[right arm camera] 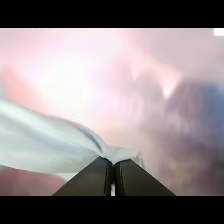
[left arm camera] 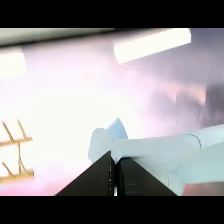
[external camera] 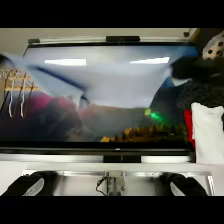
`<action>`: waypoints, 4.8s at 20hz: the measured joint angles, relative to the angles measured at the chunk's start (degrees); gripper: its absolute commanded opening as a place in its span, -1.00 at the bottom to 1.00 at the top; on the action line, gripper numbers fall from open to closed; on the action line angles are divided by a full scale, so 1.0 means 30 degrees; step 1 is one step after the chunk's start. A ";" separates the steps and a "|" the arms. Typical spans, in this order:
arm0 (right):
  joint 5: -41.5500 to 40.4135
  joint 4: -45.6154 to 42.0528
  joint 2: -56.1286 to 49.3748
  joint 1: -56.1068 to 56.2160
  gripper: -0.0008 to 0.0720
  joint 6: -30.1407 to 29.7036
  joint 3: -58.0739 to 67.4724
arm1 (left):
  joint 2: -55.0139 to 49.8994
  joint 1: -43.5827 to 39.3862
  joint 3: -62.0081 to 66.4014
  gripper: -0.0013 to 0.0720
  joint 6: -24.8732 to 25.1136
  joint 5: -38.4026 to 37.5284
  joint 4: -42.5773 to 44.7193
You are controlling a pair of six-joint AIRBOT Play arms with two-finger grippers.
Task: Fold the shirts.
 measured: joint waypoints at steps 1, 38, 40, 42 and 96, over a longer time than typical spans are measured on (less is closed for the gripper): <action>-0.0313 0.0029 0.0648 0.0029 -0.80 0.0204 0.1224 | 0.0262 0.0015 0.1821 -0.87 -0.0255 0.0423 0.0066; 0.4371 -0.8786 -1.4841 -0.0299 0.43 0.4408 0.0051 | -1.6058 0.0874 -0.1268 0.40 -0.0984 -0.0240 -0.2900; 0.5836 -0.8735 -1.4069 -0.1144 0.41 0.3643 0.0087 | -1.5934 0.1902 -0.0823 0.40 -0.0976 -0.3045 -0.1647; 0.7125 -0.7599 -1.3049 -0.2637 0.41 0.3075 -0.0437 | -1.5416 0.3002 -0.1566 0.41 -0.0976 -0.5100 -0.0765; 0.3075 -0.2812 0.2987 -0.3417 -0.79 -0.0736 0.5974 | 0.3949 0.3220 0.2696 -0.86 -0.1348 0.4510 -0.0568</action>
